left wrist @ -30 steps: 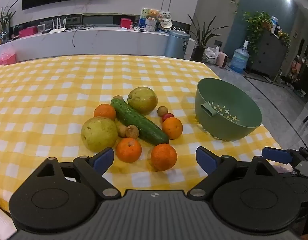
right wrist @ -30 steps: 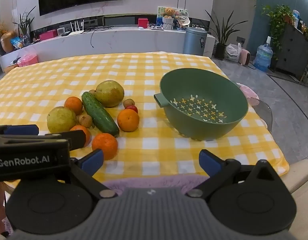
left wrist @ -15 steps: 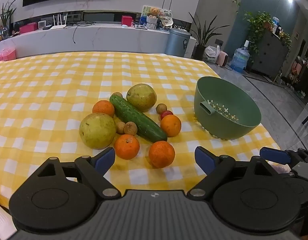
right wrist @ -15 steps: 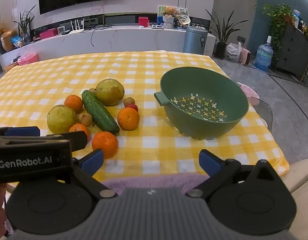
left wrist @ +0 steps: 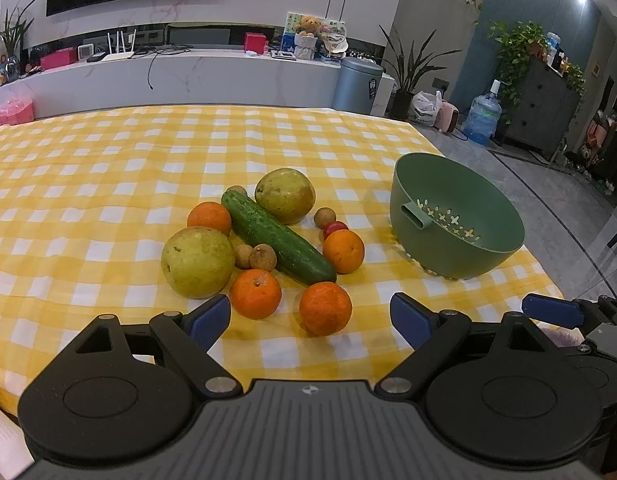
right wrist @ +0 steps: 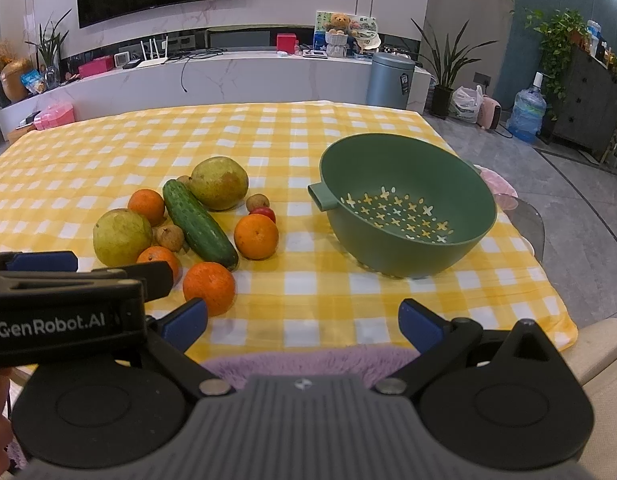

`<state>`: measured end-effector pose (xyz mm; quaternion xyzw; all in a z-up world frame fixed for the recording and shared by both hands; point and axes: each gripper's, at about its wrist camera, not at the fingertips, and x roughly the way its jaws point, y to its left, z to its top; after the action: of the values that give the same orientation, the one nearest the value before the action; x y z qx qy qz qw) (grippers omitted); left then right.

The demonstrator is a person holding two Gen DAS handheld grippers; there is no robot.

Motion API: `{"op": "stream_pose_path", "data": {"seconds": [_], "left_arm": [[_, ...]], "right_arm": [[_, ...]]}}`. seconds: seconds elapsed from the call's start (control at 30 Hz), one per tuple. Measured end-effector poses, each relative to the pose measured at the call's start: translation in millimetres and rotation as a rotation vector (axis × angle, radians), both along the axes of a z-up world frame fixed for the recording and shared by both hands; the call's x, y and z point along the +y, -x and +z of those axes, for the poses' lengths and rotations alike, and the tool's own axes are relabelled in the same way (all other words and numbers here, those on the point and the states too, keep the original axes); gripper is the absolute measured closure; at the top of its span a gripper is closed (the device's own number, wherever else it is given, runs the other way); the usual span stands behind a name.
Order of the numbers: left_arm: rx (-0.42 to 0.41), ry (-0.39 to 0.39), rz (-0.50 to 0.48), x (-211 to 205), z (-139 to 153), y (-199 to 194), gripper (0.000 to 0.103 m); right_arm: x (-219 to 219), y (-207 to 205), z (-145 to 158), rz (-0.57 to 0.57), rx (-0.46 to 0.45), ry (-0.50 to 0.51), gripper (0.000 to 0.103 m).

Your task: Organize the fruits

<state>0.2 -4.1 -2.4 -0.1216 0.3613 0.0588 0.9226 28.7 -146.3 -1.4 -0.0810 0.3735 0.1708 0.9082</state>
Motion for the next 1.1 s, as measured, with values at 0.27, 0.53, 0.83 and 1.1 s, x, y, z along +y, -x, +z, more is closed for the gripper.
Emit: {"op": "stream_pose_path", "data": {"seconds": [0.27, 0.53, 0.83, 1.1], "left_arm": [[0.000, -0.008, 0.001, -0.9, 0.3, -0.1, 0.000], [-0.001, -0.006, 0.000, -1.0, 0.1, -0.1, 0.000], [0.001, -0.006, -0.002, -0.3, 1.0, 1.1, 0.000], [0.001, -0.014, -0.003, -1.4, 1.3, 1.0, 0.000]], "right_arm": [[-0.2, 0.5, 0.1, 0.000, 0.000, -0.003, 0.005], [0.0, 0.7, 0.0, 0.001, 0.001, -0.004, 0.005], [1.2, 0.8, -0.2, 0.003, 0.004, -0.005, 0.005], [0.8, 0.9, 0.2, 0.004, 0.003, -0.008, 0.005]]}}
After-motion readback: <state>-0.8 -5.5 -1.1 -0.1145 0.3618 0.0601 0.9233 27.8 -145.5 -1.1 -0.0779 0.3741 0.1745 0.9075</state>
